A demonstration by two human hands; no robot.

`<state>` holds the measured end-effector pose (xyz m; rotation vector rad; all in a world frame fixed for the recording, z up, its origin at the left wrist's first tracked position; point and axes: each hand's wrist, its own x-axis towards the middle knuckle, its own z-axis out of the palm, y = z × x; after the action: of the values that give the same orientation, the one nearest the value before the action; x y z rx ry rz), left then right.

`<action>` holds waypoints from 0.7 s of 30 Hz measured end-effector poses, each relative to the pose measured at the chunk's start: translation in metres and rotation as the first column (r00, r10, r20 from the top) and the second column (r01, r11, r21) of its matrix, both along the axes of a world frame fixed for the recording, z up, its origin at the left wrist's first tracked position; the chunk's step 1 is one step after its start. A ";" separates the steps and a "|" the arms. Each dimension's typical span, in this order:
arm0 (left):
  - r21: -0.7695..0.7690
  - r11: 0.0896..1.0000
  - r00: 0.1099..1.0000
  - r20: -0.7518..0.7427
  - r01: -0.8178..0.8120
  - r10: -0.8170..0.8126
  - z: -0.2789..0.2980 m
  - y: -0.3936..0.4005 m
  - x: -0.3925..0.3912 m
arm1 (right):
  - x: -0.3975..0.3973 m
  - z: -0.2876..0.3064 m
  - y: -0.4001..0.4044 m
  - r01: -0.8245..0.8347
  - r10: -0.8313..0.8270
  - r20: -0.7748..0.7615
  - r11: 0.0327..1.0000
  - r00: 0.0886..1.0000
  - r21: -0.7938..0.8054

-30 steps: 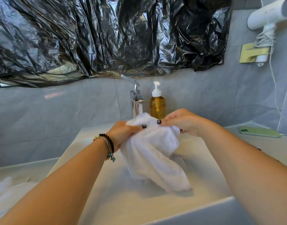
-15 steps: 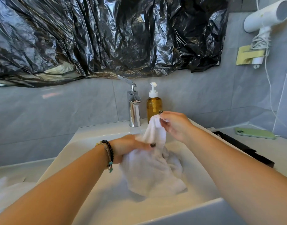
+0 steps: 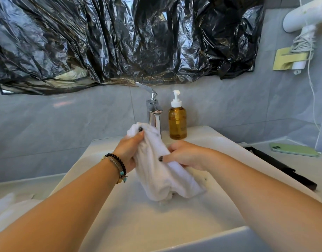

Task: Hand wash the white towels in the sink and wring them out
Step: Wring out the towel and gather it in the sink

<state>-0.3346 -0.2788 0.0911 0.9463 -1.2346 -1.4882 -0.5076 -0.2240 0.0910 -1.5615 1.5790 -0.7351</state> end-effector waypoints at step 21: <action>-0.019 0.985 0.917 0.367 0.174 -0.155 -0.008 0.010 -0.010 | 0.006 0.018 -0.007 0.208 -0.092 0.643 0.972 0.760 -0.107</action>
<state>-0.3441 -0.2688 0.0828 1.1429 -1.6482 -1.4410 -0.5013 -0.2314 0.1088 -1.1143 1.1461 -1.3612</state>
